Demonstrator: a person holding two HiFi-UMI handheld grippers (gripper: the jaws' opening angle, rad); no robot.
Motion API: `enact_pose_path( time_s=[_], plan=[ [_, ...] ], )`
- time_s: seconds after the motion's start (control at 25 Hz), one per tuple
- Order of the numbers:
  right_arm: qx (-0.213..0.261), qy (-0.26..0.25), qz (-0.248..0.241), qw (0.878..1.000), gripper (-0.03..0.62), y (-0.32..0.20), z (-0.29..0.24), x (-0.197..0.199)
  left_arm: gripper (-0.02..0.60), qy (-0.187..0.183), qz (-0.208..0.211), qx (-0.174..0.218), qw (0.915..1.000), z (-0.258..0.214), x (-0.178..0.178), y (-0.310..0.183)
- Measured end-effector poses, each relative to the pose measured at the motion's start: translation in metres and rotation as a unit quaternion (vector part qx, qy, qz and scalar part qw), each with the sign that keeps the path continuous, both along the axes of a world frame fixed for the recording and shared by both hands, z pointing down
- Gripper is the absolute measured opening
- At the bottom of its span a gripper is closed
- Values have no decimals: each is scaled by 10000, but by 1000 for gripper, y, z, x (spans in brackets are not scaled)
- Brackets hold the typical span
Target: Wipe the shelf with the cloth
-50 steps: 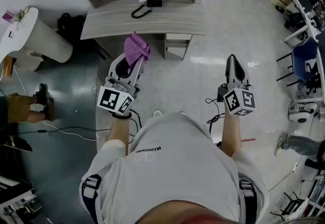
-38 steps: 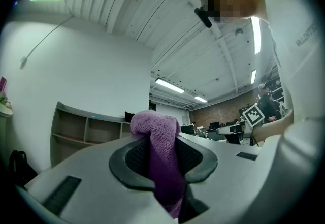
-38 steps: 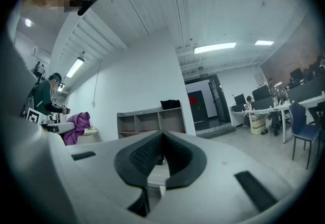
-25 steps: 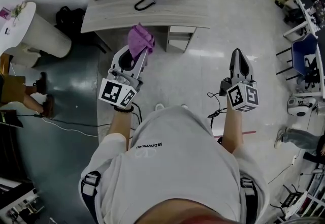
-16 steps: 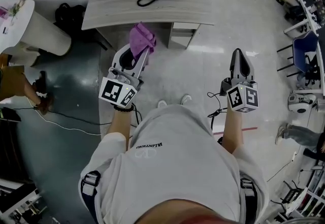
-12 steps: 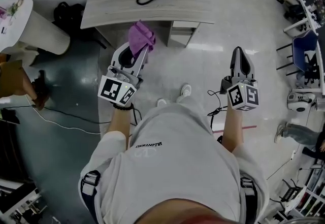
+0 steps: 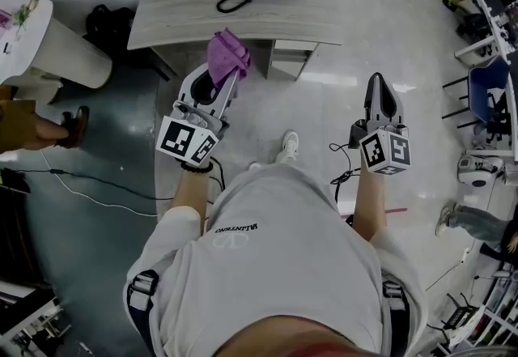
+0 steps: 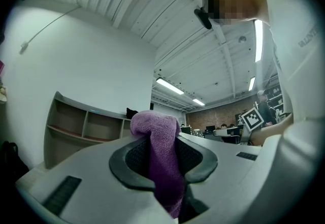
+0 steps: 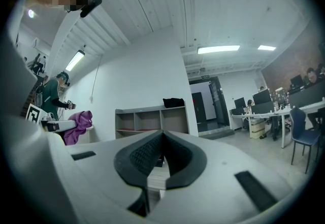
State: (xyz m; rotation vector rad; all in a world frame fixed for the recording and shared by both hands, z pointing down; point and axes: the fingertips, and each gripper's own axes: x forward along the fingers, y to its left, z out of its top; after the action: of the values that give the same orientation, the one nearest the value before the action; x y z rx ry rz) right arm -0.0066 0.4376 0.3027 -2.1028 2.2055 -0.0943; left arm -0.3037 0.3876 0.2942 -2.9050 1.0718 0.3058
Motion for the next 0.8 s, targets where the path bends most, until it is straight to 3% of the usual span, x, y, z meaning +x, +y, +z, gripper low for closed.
enact_pose_path(
  time_s=[0.8],
  plan=[
    [30, -221, -416, 9989, 0, -133, 3, 101, 97, -332, 10, -74, 9994, 3, 119, -112]
  ],
)
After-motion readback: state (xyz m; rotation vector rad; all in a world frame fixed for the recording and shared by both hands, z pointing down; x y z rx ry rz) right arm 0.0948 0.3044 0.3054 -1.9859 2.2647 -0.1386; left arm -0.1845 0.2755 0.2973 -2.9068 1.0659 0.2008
